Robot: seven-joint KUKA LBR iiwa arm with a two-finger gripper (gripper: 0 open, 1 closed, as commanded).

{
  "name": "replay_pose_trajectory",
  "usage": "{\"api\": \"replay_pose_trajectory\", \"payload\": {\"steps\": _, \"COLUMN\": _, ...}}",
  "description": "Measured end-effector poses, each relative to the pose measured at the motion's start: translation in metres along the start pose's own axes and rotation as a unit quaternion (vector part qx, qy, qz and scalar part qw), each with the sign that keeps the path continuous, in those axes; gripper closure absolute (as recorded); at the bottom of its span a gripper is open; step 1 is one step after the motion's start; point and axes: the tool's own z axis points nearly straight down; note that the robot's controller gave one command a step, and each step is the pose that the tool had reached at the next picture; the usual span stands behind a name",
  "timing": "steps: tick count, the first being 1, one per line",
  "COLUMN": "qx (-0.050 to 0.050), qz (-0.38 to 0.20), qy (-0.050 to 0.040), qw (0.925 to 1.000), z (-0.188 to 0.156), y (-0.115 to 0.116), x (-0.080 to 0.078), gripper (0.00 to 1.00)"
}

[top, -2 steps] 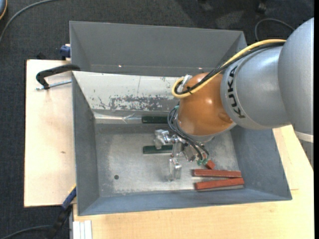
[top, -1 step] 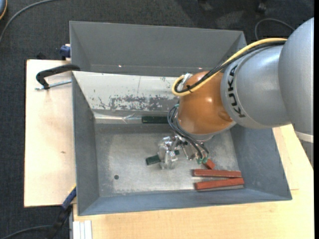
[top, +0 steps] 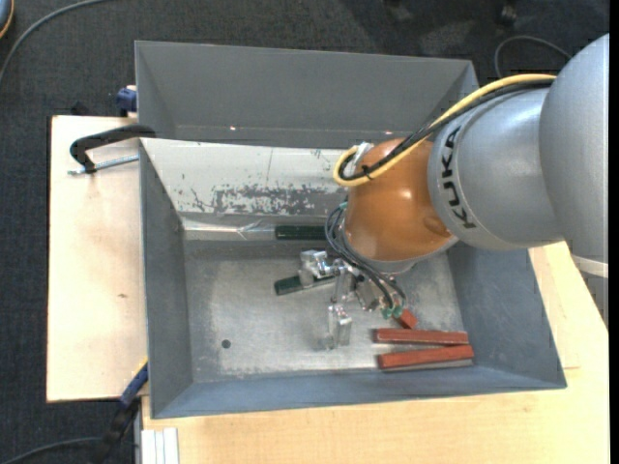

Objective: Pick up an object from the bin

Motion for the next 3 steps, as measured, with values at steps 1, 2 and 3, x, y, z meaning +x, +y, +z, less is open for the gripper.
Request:
{"api": "replay_pose_trajectory", "payload": {"steps": 1, "qx": 0.0, "qz": 0.091, "qy": -0.0025, "qw": 0.9959, "z": 0.009, "y": 0.01, "x": -0.064, "gripper": 0.0}}
{"api": "replay_pose_trajectory", "payload": {"steps": 2, "qx": 0.0, "qz": 0.185, "qy": -0.0029, "qw": 0.9828, "z": -0.024, "y": 0.008, "x": -0.073, "gripper": 0.0}}
{"api": "replay_pose_trajectory", "payload": {"steps": 3, "qx": 0.001, "qz": 0.186, "qy": -0.0004, "qw": 0.9826, "z": 0.009, "y": -0.034, "x": -0.064, "gripper": 0.0}}
